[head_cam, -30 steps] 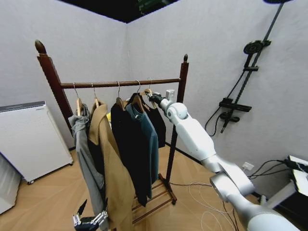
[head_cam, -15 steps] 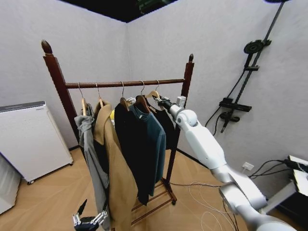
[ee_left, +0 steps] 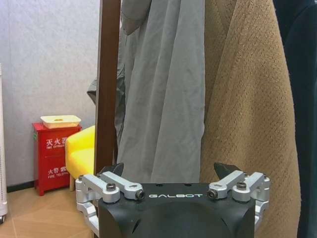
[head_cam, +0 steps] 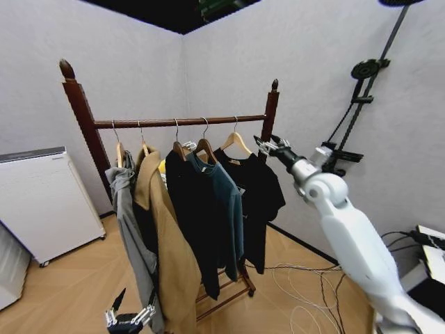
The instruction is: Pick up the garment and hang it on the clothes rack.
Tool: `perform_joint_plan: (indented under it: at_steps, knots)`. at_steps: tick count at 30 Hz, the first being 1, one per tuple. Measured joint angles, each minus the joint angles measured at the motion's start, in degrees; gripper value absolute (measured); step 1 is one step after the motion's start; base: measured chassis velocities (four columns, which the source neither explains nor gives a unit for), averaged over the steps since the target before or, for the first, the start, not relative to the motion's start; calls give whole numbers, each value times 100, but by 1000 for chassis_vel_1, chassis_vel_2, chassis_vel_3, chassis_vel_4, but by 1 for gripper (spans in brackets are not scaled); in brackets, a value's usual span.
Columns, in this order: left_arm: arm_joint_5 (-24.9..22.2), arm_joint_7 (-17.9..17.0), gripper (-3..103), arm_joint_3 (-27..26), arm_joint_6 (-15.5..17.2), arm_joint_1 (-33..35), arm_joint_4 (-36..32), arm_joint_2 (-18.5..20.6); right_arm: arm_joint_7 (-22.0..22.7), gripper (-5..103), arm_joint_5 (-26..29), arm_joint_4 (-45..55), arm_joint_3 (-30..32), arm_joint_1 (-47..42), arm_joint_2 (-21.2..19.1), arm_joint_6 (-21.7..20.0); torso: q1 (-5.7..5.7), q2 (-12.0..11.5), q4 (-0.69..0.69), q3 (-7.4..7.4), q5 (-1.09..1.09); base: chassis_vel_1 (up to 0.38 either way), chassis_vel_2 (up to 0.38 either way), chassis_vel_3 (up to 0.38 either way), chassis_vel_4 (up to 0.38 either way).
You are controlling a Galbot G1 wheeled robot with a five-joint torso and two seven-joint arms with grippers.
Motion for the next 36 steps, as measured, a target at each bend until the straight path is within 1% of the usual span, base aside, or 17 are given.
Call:
perform_joint_plan:
  at_steps: [2,5,6,8,9,11,12,15,18,20,23,27,30,32,33,34,36]
  knots:
    - [0,-1,100,0,0,0,1,0,36,98,-5,233,262,-410,-21,59,0,0,5,0,-1,0,0,0,0]
    - [0,-1,100,0,0,0,0,2,19,100,-231,779,1137,-1781,89,212,0,0,1,0,2,0,0,0,0]
    - [0,-1,100,0,0,0,0,2,19,100,-231,779,1137,-1781,89,212,0,0,1,0,2,0,0,0,0]
    - [0,0,100,1,0,0,0,0,-139,100,-442,1066,1748,-2708,262,510,1,0,3,0,-2,0,0,0,0]
    - [0,0,100,1,0,0,0,0,-139,100,-442,1066,1748,-2708,262,510,1,0,3,0,-2,0,0,0,0]
    - [0,-1,100,0,0,0,0,0,-280,100,-759,1276,2231,-3799,607,864,0,0,-2,0,2,0,0,0,0]
    - [0,-1,100,0,0,0,0,0,-280,100,-759,1276,2231,-3799,607,864,0,0,-2,0,2,0,0,0,0]
    - [0,0,100,0,0,0,0,1,-371,100,-1432,1310,2414,-4896,1309,1525,0,0,0,0,-1,0,0,0,0]
    - [0,-2,100,0,0,0,0,0,-366,100,-1636,1245,2356,-5105,1543,1740,0,0,1,0,-1,0,0,0,0]
    - [0,-3,100,-1,0,0,0,0,-274,100,-2076,1076,2136,-5598,2043,2272,1,0,1,1,0,0,0,0,0]
    - [0,-1,100,0,0,0,0,0,-182,100,-2208,1048,2044,-5790,2198,2462,1,0,2,1,0,0,0,0,0]
    - [0,-1,100,0,0,0,0,0,-109,100,-2235,1089,2009,-5863,2203,2493,1,-1,2,1,-1,0,0,0,0]
    - [0,-1,100,0,0,0,0,1,11,100,-2113,1237,1942,-5789,2147,2309,2,-1,2,1,-1,0,0,0,0]
    - [0,-1,100,0,0,0,0,0,59,100,-1933,1437,1849,-5709,2070,2014,2,-1,3,1,-1,0,0,0,0]
    - [0,-1,100,0,0,0,0,0,59,100,-1933,1437,1849,-5709,2070,2014,2,-1,3,1,-1,0,0,0,0]
    - [0,-1,100,0,0,0,0,0,60,100,-1810,1607,1763,-5681,2002,1756,2,-1,3,1,-1,0,0,0,0]
    - [0,-1,100,0,0,0,0,0,61,100,-1764,1683,1723,-5680,1978,1657,2,-1,3,1,-2,0,0,0,0]
